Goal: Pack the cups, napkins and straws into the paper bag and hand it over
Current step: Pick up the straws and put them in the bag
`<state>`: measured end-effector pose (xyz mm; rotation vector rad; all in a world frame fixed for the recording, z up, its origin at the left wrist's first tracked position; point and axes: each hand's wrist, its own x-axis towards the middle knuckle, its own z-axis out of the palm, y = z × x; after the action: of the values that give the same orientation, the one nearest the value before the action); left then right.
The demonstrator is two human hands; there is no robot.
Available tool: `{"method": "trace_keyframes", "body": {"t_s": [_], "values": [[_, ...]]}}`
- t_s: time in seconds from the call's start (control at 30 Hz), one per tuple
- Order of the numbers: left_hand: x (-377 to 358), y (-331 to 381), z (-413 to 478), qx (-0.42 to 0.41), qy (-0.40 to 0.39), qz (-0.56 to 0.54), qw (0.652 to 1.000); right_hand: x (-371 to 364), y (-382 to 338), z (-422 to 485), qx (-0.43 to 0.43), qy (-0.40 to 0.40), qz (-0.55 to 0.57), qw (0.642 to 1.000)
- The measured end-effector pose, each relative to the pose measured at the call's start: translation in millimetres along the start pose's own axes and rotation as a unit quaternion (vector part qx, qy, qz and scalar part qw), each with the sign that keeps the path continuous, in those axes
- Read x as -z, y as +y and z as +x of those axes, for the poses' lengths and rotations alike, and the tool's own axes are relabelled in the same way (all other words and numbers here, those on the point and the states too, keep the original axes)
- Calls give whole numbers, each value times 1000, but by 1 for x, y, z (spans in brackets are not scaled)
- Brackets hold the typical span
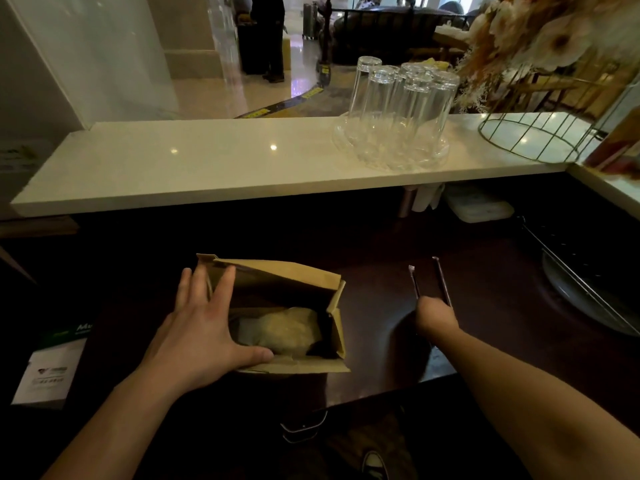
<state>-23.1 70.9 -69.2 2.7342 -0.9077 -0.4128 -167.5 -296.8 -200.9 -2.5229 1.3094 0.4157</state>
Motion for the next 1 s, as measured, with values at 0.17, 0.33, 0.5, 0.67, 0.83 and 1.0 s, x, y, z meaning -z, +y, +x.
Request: {"method": "trace_keyframes", "body": {"t_s": [0.17, 0.33, 0.5, 0.67, 0.83, 1.0], "values": [[0, 2, 1, 9, 3, 20, 1000, -4, 6, 0, -13, -5, -6, 1000], [1, 4, -2, 17, 0, 51, 999, 14, 17, 9, -34, 38, 33, 998], [3, 2, -6, 21, -6, 59, 998, 26, 39, 29, -56, 78, 34, 995], [4, 0, -6, 34, -14, 50, 998, 16, 44, 45, -70, 44, 41, 996], [3, -1, -6, 32, -19, 40, 998, 6, 40, 45, -54, 75, 39, 995], [5, -1, -3, 31, -21, 35, 999, 8, 31, 41, -42, 57, 56, 996]]}}
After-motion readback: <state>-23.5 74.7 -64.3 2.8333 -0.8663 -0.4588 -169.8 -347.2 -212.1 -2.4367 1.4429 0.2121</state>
